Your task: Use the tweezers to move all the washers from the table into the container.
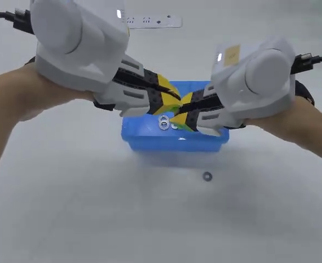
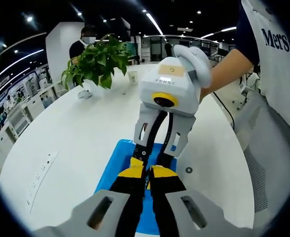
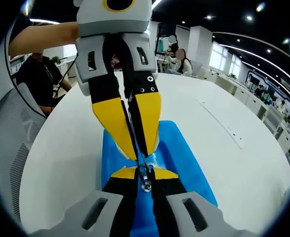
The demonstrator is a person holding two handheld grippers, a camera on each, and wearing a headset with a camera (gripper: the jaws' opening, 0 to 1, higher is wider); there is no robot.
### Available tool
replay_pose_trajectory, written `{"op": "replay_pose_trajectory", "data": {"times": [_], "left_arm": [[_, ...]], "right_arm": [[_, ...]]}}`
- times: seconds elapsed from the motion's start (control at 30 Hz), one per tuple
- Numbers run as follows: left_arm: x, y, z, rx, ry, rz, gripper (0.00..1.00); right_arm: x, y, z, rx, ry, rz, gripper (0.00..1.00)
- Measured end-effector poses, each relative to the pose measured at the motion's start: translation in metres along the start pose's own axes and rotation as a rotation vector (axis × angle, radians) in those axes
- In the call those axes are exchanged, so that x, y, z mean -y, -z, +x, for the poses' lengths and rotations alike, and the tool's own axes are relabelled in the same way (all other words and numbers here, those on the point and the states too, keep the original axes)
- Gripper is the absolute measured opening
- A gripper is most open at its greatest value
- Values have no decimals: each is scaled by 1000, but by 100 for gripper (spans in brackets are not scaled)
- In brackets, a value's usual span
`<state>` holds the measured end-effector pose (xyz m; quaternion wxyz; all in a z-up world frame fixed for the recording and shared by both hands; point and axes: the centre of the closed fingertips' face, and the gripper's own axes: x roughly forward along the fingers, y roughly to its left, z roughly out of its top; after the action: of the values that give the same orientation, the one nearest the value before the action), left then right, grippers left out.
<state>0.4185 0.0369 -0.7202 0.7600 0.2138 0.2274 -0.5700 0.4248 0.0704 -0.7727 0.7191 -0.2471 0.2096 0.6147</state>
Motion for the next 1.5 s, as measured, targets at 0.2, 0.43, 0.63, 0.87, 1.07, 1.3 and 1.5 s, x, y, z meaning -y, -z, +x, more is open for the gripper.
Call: {"op": "replay_pose_trajectory", "data": {"times": [0.2, 0.43, 0.63, 0.87, 1.07, 1.3, 1.5], "left_arm": [[4, -1, -2, -10, 5, 7, 7], [13, -15, -11, -7, -1, 38, 7], [20, -28, -21, -1, -8, 65, 7], [27, -44, -33, 5, -11, 106, 7], [39, -51, -39, 14, -10, 125, 7], [55, -60, -47, 35, -11, 128, 7], [68, -66, -48, 50, -7, 128, 7]], "right_arm": [[-2, 0, -2, 1, 0, 14, 12], [-5, -10, -10, 13, 9, -11, 12], [-10, -21, -23, 34, 21, -30, 12], [-20, -36, -42, 65, 33, -62, 11], [-34, -45, -53, 81, 27, -77, 10], [-48, -50, -65, 106, 13, -87, 10], [-60, -52, -70, 121, -2, -84, 9]]}}
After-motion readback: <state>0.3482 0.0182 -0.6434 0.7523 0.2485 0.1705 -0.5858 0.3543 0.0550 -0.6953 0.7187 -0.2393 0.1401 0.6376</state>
